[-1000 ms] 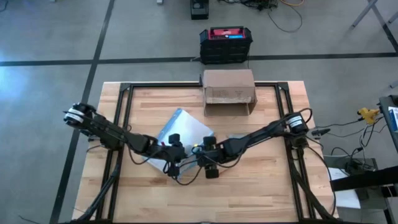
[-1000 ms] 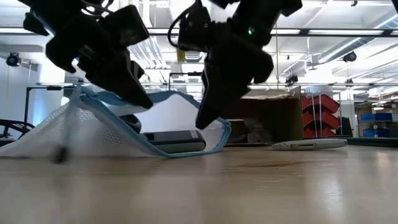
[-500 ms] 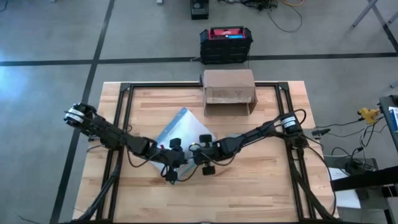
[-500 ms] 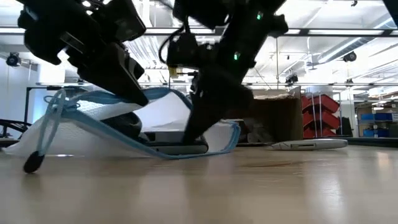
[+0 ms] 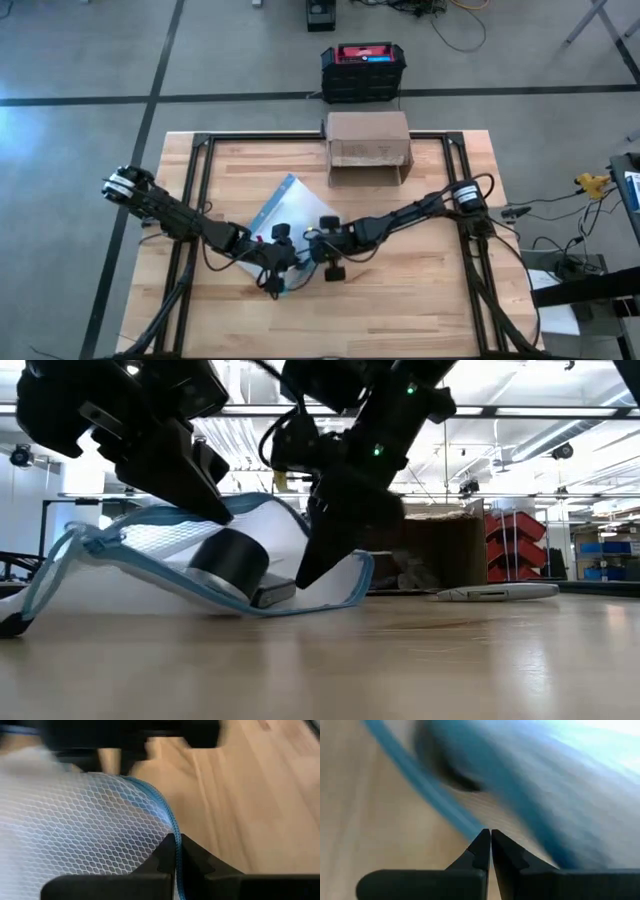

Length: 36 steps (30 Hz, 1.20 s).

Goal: Unpack boxes
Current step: Put the black fan into the transparent zip bag

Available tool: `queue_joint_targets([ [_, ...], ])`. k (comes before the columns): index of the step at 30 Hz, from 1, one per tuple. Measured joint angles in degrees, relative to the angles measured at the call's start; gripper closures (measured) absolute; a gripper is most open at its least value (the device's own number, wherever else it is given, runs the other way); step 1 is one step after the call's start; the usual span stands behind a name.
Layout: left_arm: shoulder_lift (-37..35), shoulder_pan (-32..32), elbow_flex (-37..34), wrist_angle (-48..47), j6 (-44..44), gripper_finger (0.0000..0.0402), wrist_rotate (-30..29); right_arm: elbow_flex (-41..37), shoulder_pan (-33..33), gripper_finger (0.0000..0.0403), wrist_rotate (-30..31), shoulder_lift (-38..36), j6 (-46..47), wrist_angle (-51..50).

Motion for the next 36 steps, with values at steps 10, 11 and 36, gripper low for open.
queue_joint_targets([
  [10, -0.53, 0.09, 0.00, 0.00, 2.33, 0.0401, -8.42, 0.03, 4.93, 0.0403, -4.69, 0.58, 5.00, 14.41],
  [11, -0.55, 0.09, 0.00, 0.04, 2.35, 0.0401, -8.45, 0.09, 5.08, 0.0403, -4.43, 0.79, 5.00, 16.18],
  [36, -0.90, -0.18, 0.00, -0.15, 0.98, 0.0402, -5.52, -0.24, 2.64, 0.0403, 13.97, 2.36, 3.85, 11.62],
])
